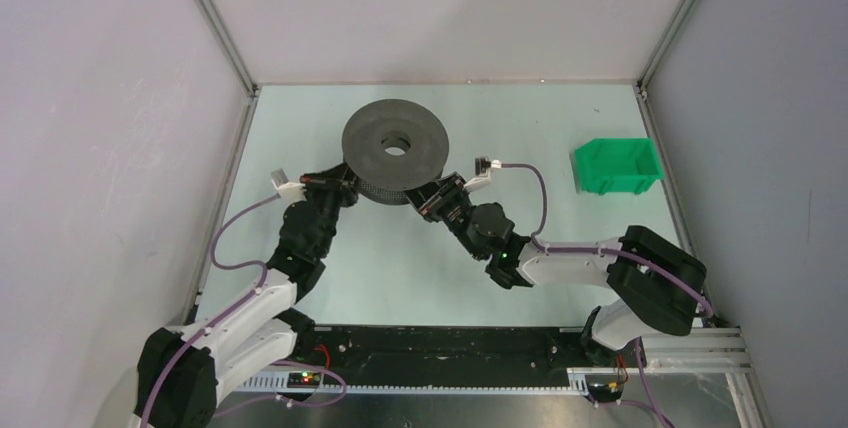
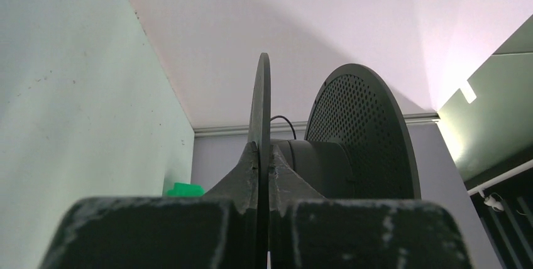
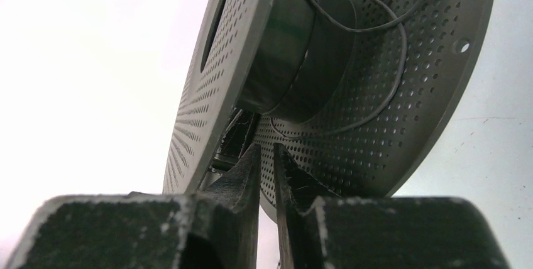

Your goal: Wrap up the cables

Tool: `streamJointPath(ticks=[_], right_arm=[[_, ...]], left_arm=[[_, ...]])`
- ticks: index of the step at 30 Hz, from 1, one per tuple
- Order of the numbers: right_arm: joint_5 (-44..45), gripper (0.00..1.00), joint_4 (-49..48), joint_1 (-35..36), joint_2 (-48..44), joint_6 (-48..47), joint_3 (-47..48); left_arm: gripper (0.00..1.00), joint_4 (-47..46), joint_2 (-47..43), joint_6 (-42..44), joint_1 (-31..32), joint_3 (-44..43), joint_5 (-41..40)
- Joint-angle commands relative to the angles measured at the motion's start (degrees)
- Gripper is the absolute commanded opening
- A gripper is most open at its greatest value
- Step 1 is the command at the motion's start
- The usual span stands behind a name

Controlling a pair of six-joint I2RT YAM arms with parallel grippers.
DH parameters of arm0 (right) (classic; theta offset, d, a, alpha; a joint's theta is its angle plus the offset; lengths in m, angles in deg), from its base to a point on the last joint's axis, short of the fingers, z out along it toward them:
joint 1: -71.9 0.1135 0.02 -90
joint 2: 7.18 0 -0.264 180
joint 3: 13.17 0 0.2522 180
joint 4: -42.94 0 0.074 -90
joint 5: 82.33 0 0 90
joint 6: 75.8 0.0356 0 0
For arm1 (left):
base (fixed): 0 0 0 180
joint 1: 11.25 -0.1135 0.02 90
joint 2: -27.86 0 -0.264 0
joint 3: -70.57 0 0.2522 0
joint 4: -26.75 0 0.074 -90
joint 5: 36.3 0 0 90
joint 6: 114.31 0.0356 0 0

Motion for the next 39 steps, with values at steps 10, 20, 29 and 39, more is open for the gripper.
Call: streamJointPath(ticks=[10,20,29,39], right_arm=[[0.7,0.21,17.8,1.7,-7.2,-10.1,0.0],[-2.8,0.32,22.9,0.6,-16.6,-18.8,-2.1],[-10.0,0.31,26.6,-0.9,-24.1,-27.6,-3.4],[-18.2,0.34,35.7,-3.1,-33.0,-34.1,-3.7]], left_arm=[[0.0,-16.4,-2.9,-9.1,1.2,-1.4,3.8],[0.0,-16.6,-2.2,-7.6,1.1,-2.4,4.9],[0.0,-16.6,-1.4,-6.5,1.1,-3.2,5.9],[0.0,-16.7,0.5,-5.8,1.2,-3.5,6.2]])
